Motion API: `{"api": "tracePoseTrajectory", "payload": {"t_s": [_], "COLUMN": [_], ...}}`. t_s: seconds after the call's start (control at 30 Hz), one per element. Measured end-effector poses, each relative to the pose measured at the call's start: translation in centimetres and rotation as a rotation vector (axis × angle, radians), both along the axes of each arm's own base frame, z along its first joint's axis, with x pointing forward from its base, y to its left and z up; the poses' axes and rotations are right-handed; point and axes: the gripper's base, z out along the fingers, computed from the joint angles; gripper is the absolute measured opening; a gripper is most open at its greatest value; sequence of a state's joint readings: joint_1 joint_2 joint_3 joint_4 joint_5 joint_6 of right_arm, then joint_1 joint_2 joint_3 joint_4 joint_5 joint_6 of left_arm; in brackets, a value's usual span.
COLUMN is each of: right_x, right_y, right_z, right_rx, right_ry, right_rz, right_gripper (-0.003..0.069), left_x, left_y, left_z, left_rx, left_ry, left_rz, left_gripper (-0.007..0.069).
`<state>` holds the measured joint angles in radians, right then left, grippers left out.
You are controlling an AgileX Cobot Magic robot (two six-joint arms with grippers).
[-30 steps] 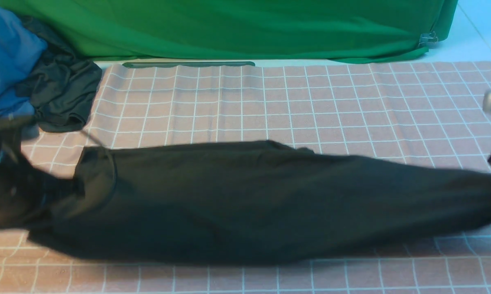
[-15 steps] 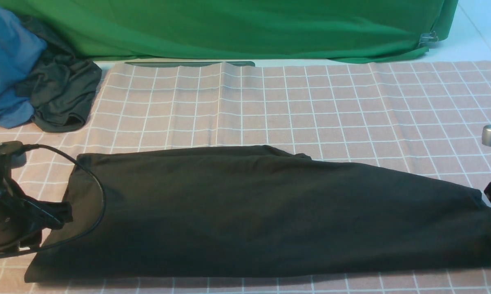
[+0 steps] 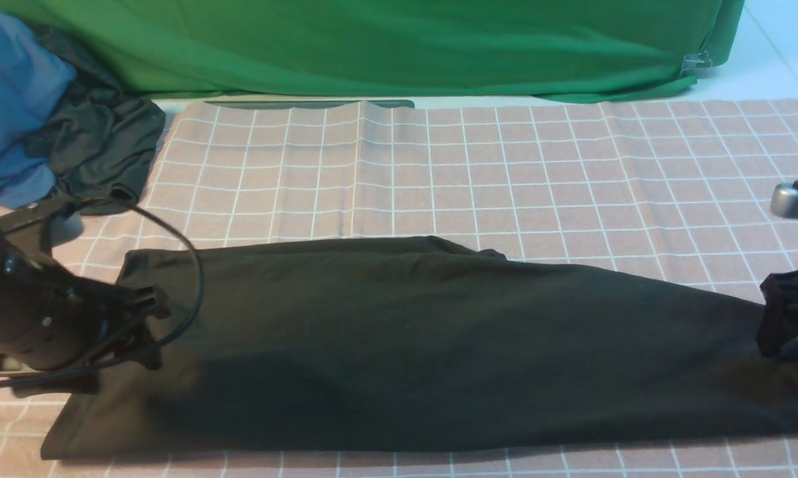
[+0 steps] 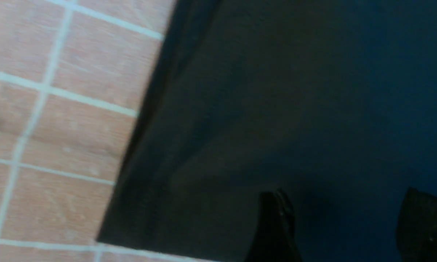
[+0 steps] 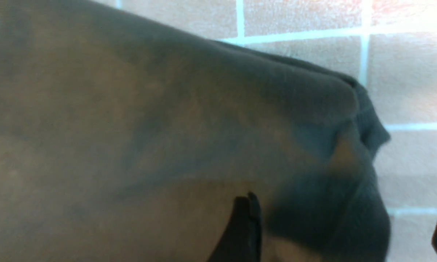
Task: Fold a long-sleeved shirt over a pink coffee tablecloth.
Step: 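Pull the folded dark garment lengthwise by its ends to straighten it flat on the table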
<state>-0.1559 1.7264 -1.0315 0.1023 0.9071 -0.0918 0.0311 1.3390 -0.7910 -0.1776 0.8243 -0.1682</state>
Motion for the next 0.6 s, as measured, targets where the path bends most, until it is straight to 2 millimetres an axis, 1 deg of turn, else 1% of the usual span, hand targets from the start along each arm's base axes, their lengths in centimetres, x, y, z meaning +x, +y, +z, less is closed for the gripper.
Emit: {"api": "tracePoseTrajectory", "payload": {"t_s": [0.07,0.2,0.3,0.37,0.4,0.47,0.53,0.6], "right_x": [0.3,0.8,1.1,1.3,1.4,1.5,1.5,1.6], "right_y": [0.0,0.6,1.4,1.9,2.1,2.5,2.7,2.7], "right_z": [-0.7,-1.7,-2.5,-2.6,-2.6,-2.7,-2.6,-2.4], "right_rx": [0.001,-0.002,-0.008,-0.014,-0.015,-0.007,-0.002,-0.002], "right_ry": [0.012,0.008,0.020,0.021,0.021,0.021,0.026,0.031], "right_rz": [0.002,0.031,0.073,0.118,0.130,0.165,0.178,0.183], "right_gripper": [0.0678,0.0639,0.0563,0.0482,0.0437,0.0268,0.0141,0.0132], "left_x": [-0.5,-1.6,-2.7,-3.6,-3.9,-4.9,-5.5,-6.2], "left_y": [-0.3,-0.5,-0.5,-0.6,-0.6,-0.6,-0.6,-0.6], "left_z": [0.7,2.3,3.8,5.0,5.4,6.6,7.3,7.9], "left_rx": [-0.026,-0.025,-0.017,-0.009,-0.004,0.005,0.010,0.013], "left_ry": [-0.015,-0.066,-0.138,-0.199,-0.217,-0.284,-0.326,-0.364], "left_rz": [-0.037,-0.072,-0.085,-0.094,-0.102,-0.109,-0.109,-0.109], "left_gripper": [0.0378,0.0237,0.0131,0.0057,0.0039,0.0015,0.0013,0.0013]}}
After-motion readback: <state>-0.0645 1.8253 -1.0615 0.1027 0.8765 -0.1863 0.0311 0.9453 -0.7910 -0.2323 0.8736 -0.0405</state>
